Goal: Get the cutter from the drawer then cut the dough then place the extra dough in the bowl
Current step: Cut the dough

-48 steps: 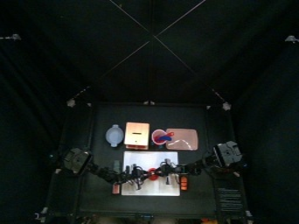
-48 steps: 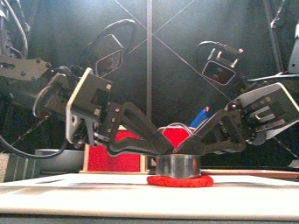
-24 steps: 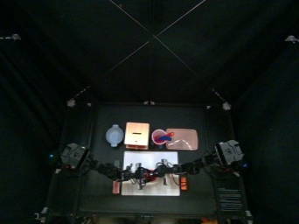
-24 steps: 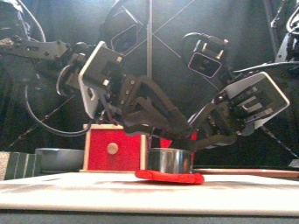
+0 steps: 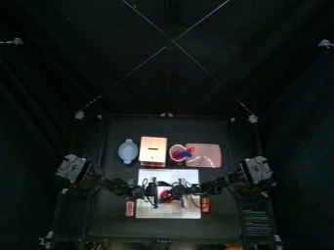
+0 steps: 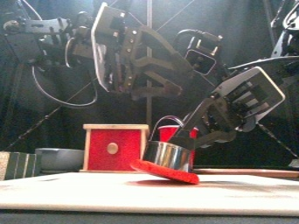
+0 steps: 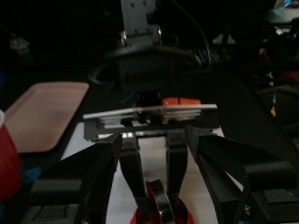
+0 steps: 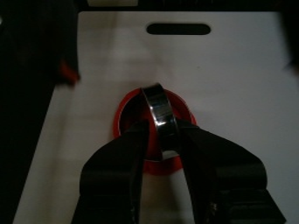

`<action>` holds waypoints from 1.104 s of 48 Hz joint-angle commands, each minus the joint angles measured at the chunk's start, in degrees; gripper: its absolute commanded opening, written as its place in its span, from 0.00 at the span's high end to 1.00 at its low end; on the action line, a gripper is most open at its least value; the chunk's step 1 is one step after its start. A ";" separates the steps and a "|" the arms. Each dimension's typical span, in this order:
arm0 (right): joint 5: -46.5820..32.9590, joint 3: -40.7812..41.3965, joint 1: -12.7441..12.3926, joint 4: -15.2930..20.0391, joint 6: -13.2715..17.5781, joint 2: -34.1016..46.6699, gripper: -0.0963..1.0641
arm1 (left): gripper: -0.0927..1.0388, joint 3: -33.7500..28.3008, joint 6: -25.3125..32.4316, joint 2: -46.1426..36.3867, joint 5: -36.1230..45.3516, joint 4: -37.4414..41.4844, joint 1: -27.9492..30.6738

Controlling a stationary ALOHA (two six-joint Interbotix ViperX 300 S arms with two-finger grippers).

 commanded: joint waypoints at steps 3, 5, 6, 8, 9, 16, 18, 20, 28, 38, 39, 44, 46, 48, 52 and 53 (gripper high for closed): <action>3.43 -1.85 0.09 -1.58 0.09 -2.90 0.31 | 0.10 2.46 0.53 -1.67 -2.46 -1.49 -1.05; 4.75 -2.29 -0.09 -2.11 0.26 -3.60 0.30 | 0.10 3.08 0.53 -1.41 -2.55 -2.37 -1.76; 5.45 -2.55 -0.18 -2.11 0.44 -3.87 0.30 | 0.10 3.43 0.53 -1.32 -2.55 -2.90 -2.11; 6.94 -2.99 -0.09 -2.11 0.62 -4.57 0.30 | 0.10 4.04 0.62 -1.14 -2.55 -4.66 -3.25; 8.00 -3.25 -0.18 -2.02 0.62 -4.92 0.30 | 0.10 4.22 0.62 -1.05 -2.55 -5.01 -3.43; 14.50 -5.19 -0.70 -2.72 0.35 -7.21 0.30 | 0.14 6.50 0.70 -0.79 -2.55 -11.69 -6.68; 16.26 -5.98 -1.14 -3.34 0.35 -7.65 0.30 | 0.16 6.86 0.70 -0.53 -2.55 -13.45 -7.65; 17.75 -6.59 -1.49 -3.96 0.44 -8.00 0.30 | 0.18 7.12 0.62 -0.09 -2.55 -14.59 -8.35; 24.52 -9.84 -2.64 -6.06 0.62 -8.35 0.30 | 0.22 5.98 0.44 4.31 -1.93 -18.28 -10.55; 34.01 -14.24 -3.96 -8.79 1.14 -7.91 0.30 | 0.23 2.29 1.05 10.28 -2.64 -20.48 -10.28; 34.80 -14.59 -3.96 -8.96 1.14 -7.82 0.30 | 0.23 1.93 1.14 10.81 -2.64 -20.48 -10.02; 38.32 -16.35 -4.22 -9.67 1.23 -7.73 0.30 | 0.26 1.23 1.58 11.69 -2.64 -20.48 -9.14; 39.73 -16.96 -4.22 -9.93 1.23 -7.73 0.30 | 0.27 1.23 1.67 11.69 -2.64 -20.48 -8.96; 41.31 -17.58 -4.22 -9.93 1.32 -7.73 0.30 | 0.29 1.23 1.67 11.60 -2.64 -20.48 -8.88; 43.15 -18.28 -4.13 -10.02 1.32 -7.65 0.30 | 0.33 1.32 1.67 11.43 -2.64 -20.57 -8.79; 43.42 -18.37 -4.13 -10.02 1.32 -7.65 0.30 | 0.35 1.41 1.67 11.51 -2.64 -20.57 -8.88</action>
